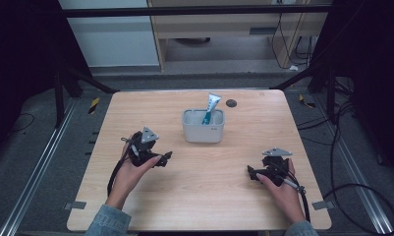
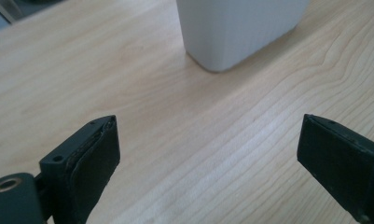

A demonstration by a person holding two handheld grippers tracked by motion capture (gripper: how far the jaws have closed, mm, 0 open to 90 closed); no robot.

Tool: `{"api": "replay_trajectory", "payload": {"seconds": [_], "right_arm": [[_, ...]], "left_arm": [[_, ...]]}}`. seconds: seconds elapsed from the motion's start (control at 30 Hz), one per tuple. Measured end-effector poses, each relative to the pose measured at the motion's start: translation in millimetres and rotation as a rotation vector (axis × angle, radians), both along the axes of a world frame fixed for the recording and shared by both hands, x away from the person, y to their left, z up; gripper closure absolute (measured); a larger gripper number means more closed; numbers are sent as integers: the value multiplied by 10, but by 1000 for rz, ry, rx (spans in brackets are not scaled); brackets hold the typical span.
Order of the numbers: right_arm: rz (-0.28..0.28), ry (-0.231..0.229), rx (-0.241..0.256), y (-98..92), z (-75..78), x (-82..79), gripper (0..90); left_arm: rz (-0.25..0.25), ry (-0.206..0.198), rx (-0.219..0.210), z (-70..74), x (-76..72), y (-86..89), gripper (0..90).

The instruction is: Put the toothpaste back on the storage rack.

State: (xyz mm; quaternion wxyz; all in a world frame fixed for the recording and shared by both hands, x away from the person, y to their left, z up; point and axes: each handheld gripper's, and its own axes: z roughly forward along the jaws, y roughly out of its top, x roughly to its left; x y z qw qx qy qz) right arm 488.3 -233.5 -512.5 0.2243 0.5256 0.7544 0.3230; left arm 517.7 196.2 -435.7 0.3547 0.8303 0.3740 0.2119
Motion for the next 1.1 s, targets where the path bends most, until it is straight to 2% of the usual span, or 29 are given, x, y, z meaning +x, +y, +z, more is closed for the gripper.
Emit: {"api": "replay_trajectory", "payload": {"seconds": [0.07,0.13,0.27,0.33,0.4,0.47,0.63,0.77,0.87,1.1], "right_arm": [[0,0,0,0,0,0,5],[1,0,0,0,0,0,6],[2,1,0,0,0,0,5],[2,1,0,0,0,0,5],[2,1,0,0,0,-1,5],[1,1,2,1,1,-1,6],[2,0,-1,0,0,0,5],[1,0,0,0,0,-1,5],[1,1,0,0,0,-1,5],[1,0,0,0,0,-1,5]], "left_arm": [[12,19,-7,-69,2,61,52],[32,28,17,-132,5,132,52],[92,53,1,-281,28,305,56],[120,58,7,-335,37,398,56],[150,57,-2,-367,46,495,58],[191,68,-35,-394,64,630,60],[256,85,-48,-416,85,887,58],[272,117,-43,-480,105,984,54],[271,131,-31,-532,113,991,53],[266,136,-19,-587,137,975,45]]}}
